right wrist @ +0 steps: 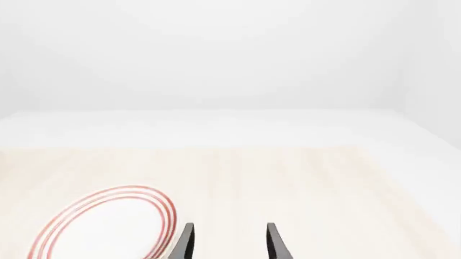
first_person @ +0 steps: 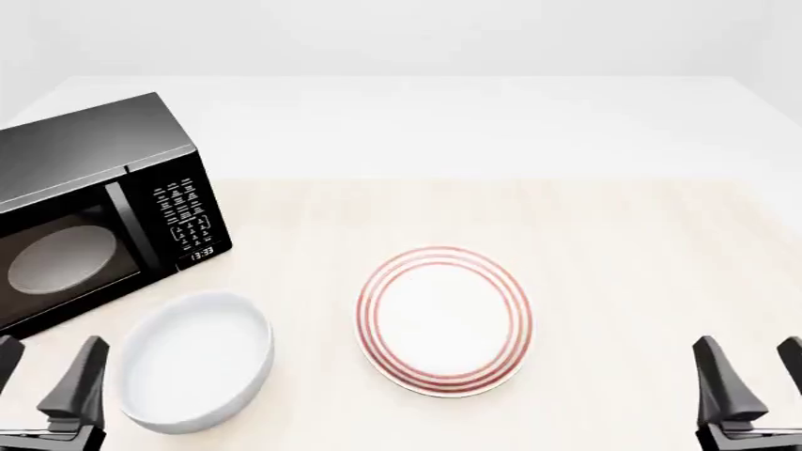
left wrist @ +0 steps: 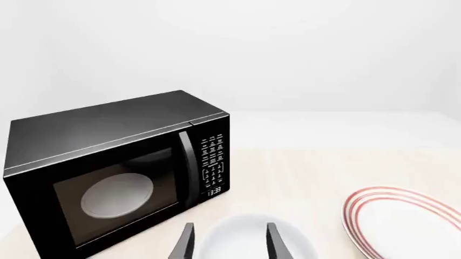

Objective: Put the white bowl to the right of the plate.

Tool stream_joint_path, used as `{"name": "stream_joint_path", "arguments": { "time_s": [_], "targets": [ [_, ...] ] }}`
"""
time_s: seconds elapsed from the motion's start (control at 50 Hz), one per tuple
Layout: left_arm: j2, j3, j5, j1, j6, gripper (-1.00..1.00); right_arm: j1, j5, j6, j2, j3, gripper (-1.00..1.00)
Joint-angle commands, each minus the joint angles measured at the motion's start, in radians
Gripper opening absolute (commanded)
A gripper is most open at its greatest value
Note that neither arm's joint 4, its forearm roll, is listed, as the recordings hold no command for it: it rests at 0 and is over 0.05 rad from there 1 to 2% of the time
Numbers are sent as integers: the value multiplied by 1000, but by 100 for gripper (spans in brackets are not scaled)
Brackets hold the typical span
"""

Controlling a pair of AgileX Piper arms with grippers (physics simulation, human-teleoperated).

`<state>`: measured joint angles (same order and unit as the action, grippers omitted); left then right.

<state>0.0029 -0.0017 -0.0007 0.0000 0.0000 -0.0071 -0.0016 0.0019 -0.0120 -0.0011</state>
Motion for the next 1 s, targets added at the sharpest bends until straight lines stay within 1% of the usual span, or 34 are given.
{"name": "stream_joint_path", "arguments": {
  "time_s": [0.02, 0.24, 0.26, 0.3, 0.32, 0.34, 0.38, 0.42, 0.44, 0.46, 0.48, 0.5, 0.54, 0.6, 0.64, 0.66, 0.68, 0.7, 0.78, 0.8, 0.84, 0.86, 0.9, 0.92, 1.0],
  "targets": [
    [5, -3, -1, 0, 0, 100, 3, -21, -2, -26, -2, 100],
    [5, -3, -1, 0, 0, 100, -1, -30, 1, -34, -2, 100],
    [5, -3, -1, 0, 0, 100, -4, -24, -8, -26, -4, 100],
    [5, -3, -1, 0, 0, 100, 4, -31, -49, -38, -5, 100],
    [5, -3, -1, 0, 0, 100, 17, -51, -53, -59, -4, 100],
    [5, -3, -1, 0, 0, 100, 16, -45, -44, -50, -5, 100],
    [5, -3, -1, 0, 0, 100, 17, -73, -40, -79, -7, 100],
    [5, -3, -1, 0, 0, 100, 17, -75, -49, -81, -15, 100],
    [5, -3, -1, 0, 0, 100, 22, -47, -44, -38, -31, 100],
    [5, -3, -1, 0, 0, 100, 45, -33, -70, -34, -49, 100],
    [5, -3, -1, 0, 0, 100, 35, -30, -88, -37, -60, 100],
    [5, -3, -1, 0, 0, 100, 34, -36, -86, -49, -68, 100],
    [5, -3, -1, 0, 0, 100, 49, -87, -62, -107, -69, 100],
    [5, -3, -1, 0, 0, 100, 66, -83, -47, -132, -98, 100],
    [5, -3, -1, 0, 0, 100, 96, -126, -49, -194, -113, 100],
    [5, -3, -1, 0, 0, 100, 101, -125, -43, -227, -142, 100],
    [5, -3, -1, 0, 0, 100, 101, -125, -43, -227, -143, 100],
    [5, -3, -1, 0, 0, 100, 125, -151, -26, -270, -169, 100],
    [5, -3, -1, 0, 0, 100, 167, -201, -30, -366, -220, 100],
    [5, -3, -1, 0, 0, 100, 182, -240, -39, -433, -235, 100],
    [5, -3, -1, 0, 0, 100, 207, -267, -42, -484, -256, 100],
    [5, -3, -1, 0, 0, 100, 220, -288, -74, -511, -282, 100],
    [5, -3, -1, 0, 0, 100, 233, -303, -83, -551, -307, 100],
    [5, -3, -1, 0, 0, 100, 227, -312, -93, -613, -334, 100],
    [5, -3, -1, 0, 0, 100, 255, -312, -74, -655, -398, 100]
  ]
}}
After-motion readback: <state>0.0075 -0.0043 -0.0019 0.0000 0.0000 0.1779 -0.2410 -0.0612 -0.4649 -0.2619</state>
